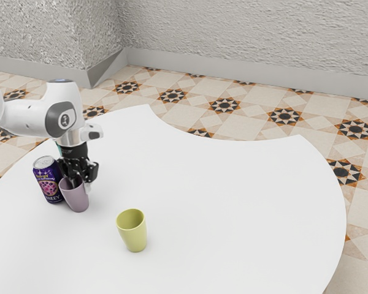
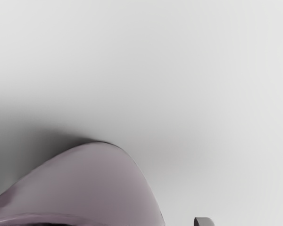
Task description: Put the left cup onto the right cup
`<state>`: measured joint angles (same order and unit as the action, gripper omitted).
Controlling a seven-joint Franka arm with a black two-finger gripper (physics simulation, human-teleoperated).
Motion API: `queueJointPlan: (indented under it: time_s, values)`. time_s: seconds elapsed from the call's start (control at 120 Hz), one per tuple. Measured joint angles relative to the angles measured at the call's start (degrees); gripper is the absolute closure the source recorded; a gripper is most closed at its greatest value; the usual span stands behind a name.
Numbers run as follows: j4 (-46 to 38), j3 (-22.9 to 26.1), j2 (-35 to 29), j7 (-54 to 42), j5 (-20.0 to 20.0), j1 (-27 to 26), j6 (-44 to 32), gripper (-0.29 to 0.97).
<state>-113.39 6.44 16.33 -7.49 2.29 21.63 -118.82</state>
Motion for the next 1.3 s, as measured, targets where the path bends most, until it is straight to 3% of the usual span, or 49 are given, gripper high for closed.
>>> queueJointPlan:
  time_s: [0.617,0.9,1.3]
  values:
    - [0.0,-0.2,0.1,0.5,-0.1,-0.6,-0.1,0.74]
    - [-0.1,-0.3,-0.6,1.4,0.1,-0.9,0.1,0.76]
    - [-2.6,0.5,-9.0,2.6,0.8,-3.4,2.5,0.77]
